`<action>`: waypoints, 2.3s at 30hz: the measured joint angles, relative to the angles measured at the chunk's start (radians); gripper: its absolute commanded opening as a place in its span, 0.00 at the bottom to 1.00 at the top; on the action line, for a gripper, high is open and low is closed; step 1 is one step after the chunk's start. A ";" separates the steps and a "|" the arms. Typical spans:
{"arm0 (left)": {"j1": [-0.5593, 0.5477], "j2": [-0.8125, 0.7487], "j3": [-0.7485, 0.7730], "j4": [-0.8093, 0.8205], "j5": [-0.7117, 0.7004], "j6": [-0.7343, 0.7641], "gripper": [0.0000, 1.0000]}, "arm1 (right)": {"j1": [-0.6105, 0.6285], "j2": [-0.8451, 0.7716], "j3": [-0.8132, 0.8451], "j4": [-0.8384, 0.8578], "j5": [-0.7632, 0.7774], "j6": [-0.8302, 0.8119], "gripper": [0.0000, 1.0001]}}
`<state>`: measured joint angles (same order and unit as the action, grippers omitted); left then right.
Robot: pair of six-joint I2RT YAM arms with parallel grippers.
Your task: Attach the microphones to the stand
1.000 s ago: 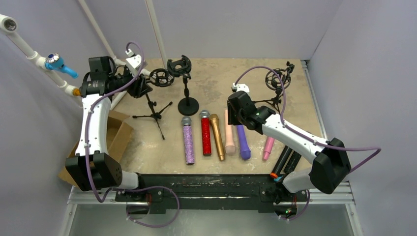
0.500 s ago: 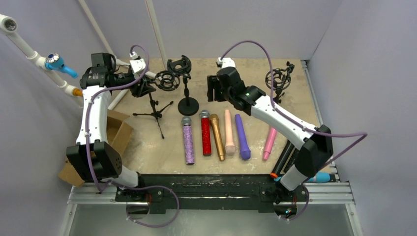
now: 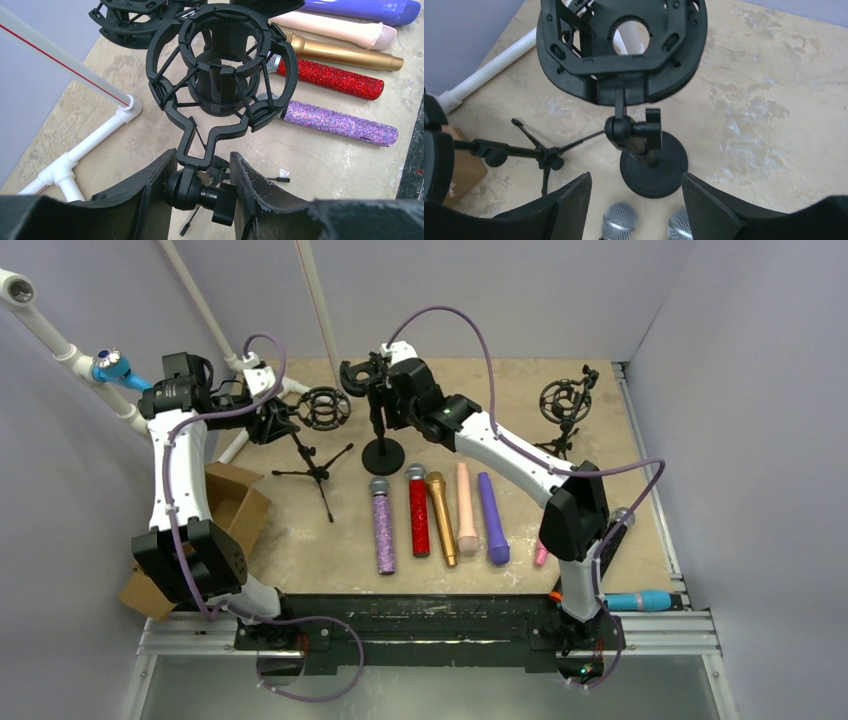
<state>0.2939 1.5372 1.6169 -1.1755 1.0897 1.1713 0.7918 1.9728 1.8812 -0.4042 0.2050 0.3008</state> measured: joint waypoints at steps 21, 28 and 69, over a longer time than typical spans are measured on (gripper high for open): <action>-0.101 0.054 0.000 0.093 0.085 -0.003 0.00 | -0.017 0.166 0.182 0.045 0.132 -0.106 0.09; -0.204 0.131 0.065 0.202 0.099 -0.095 0.00 | -0.092 0.066 0.059 0.044 0.202 -0.147 0.08; -0.353 0.348 0.246 0.246 0.209 -0.026 0.96 | -0.178 -0.455 -0.471 -0.002 0.220 0.082 0.73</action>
<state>-0.0593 1.8847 1.8633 -0.9291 1.2987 1.1454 0.6140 1.5173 1.4101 -0.4065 0.4255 0.3828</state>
